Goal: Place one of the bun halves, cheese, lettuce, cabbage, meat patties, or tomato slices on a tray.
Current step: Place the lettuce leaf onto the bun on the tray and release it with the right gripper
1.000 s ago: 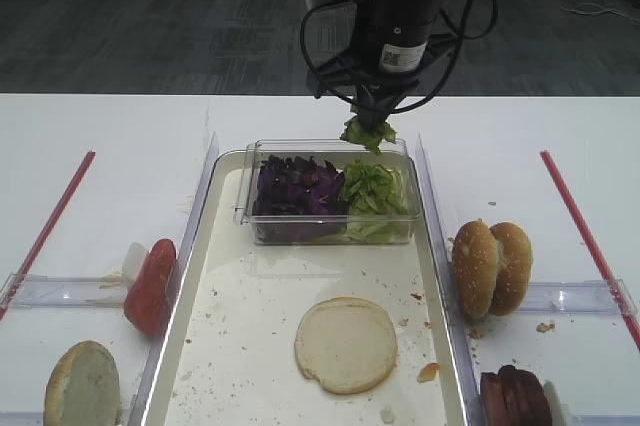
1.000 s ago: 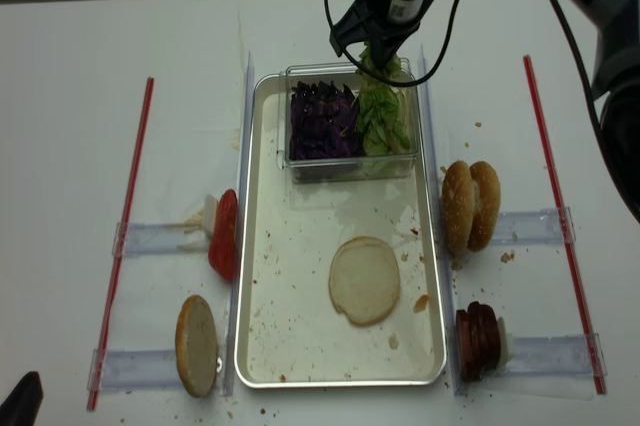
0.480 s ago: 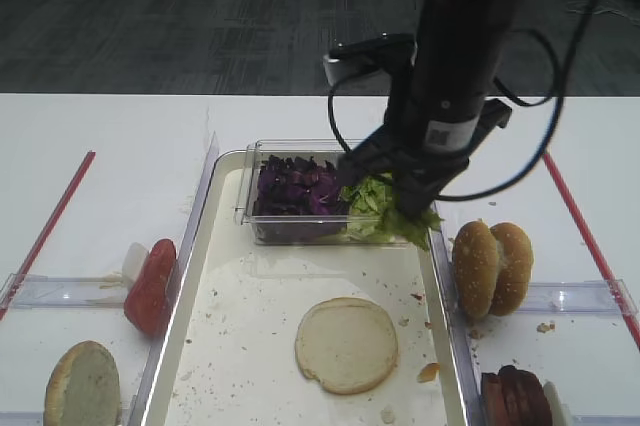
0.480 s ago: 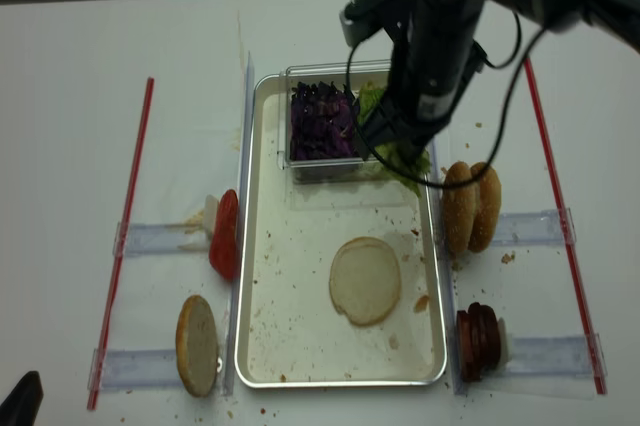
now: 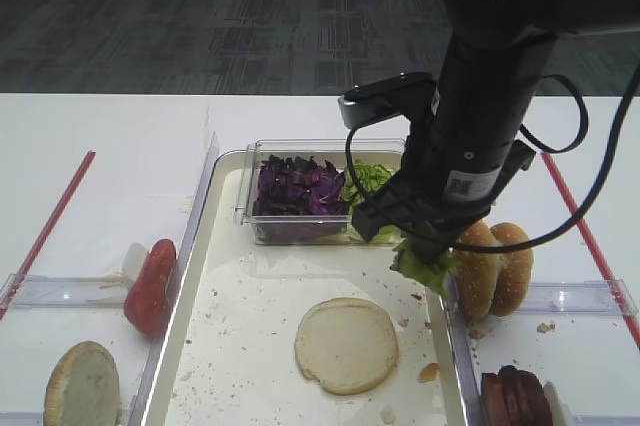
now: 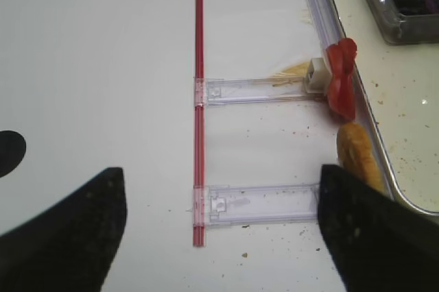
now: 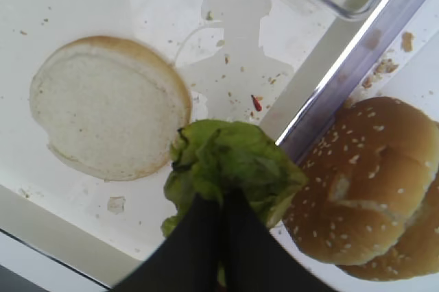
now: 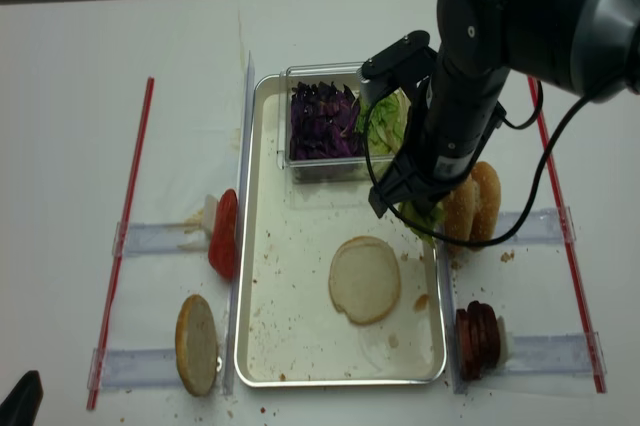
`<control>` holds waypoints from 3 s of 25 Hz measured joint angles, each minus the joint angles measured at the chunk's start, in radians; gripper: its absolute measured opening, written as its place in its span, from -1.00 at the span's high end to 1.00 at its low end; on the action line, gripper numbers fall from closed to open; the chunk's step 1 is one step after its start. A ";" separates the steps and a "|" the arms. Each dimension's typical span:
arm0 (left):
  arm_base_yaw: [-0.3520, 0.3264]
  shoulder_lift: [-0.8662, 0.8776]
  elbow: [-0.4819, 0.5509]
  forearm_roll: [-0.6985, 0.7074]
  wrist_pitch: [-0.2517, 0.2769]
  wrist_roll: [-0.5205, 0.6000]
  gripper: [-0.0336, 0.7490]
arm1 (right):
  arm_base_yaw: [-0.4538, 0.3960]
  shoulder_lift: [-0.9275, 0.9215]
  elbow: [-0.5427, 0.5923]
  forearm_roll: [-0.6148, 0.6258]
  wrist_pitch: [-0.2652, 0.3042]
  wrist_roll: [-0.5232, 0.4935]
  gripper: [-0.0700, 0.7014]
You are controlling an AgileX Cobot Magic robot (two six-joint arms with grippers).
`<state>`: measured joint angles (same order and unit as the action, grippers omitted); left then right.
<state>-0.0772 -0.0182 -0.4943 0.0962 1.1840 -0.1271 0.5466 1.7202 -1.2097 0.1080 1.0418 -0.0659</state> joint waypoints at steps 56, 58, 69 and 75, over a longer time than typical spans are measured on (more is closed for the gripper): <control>0.000 0.000 0.002 0.000 0.000 0.000 -0.52 | 0.197 0.122 0.000 0.034 -0.106 0.001 0.51; 0.000 0.000 0.002 0.000 0.000 0.000 -0.52 | 0.197 0.122 0.000 0.034 -0.106 -0.005 0.31; 0.000 0.000 0.002 0.000 0.000 0.000 -0.52 | 0.197 0.122 0.000 0.034 -0.106 -0.034 -0.95; 0.000 0.000 0.002 0.000 0.000 0.000 -0.52 | 0.197 0.122 0.000 0.034 -0.104 -0.036 -0.98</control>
<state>-0.0772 -0.0182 -0.4928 0.0962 1.1840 -0.1271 0.7441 1.8418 -1.2097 0.1422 0.9374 -0.1018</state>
